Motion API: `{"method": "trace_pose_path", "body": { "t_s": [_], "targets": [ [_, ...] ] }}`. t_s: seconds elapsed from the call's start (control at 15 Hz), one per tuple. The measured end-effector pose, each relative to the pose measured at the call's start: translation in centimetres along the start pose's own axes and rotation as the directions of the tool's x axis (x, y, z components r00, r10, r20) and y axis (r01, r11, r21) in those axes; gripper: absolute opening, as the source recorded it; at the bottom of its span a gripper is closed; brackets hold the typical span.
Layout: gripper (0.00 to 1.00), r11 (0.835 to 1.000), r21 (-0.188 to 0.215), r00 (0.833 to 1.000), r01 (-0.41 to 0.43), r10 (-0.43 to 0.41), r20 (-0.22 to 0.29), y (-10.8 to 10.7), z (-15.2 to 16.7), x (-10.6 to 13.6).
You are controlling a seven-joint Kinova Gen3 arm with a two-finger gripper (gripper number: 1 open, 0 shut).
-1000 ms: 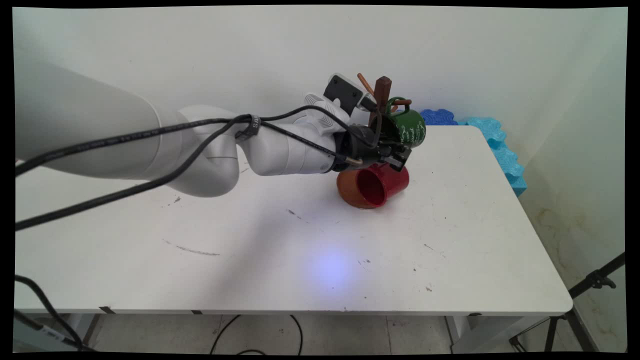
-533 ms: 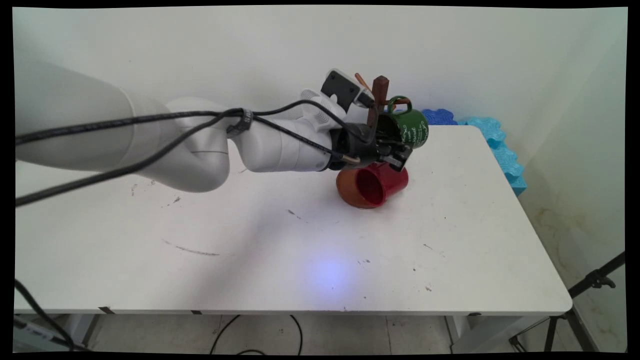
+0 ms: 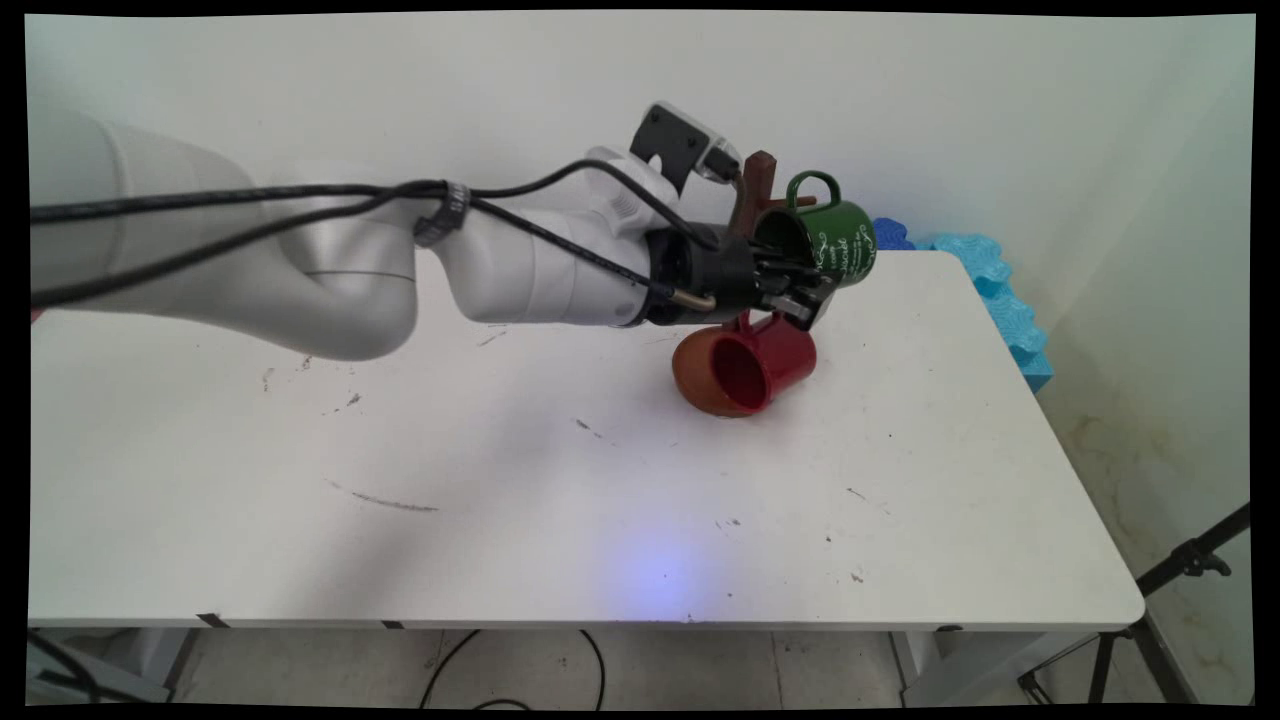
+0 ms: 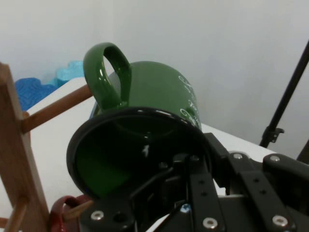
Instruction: Place the picked object on the table
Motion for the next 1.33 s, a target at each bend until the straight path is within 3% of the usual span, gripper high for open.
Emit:
{"method": "trace_pose_path", "body": {
  "t_s": [0.4,0.67,1.07,1.27,1.33],
  "targets": [
    [0.0,0.998,-0.065,1.0,0.007,-0.006,0.006,0.6,-2.9,1.8],
    [0.0,0.995,-0.099,1.0,-0.02,0.022,0.014,-0.1,-5.0,2.9],
    [0.0,0.982,-0.162,0.994,-0.099,0.104,0.021,-1.7,-7.0,0.7],
    [0.0,0.941,-0.324,0.995,-0.102,0.089,-0.054,-0.4,-8.2,0.1],
    [0.0,0.919,-0.378,0.993,-0.111,0.084,-0.087,0.2,-8.7,0.0]
  ]
}}
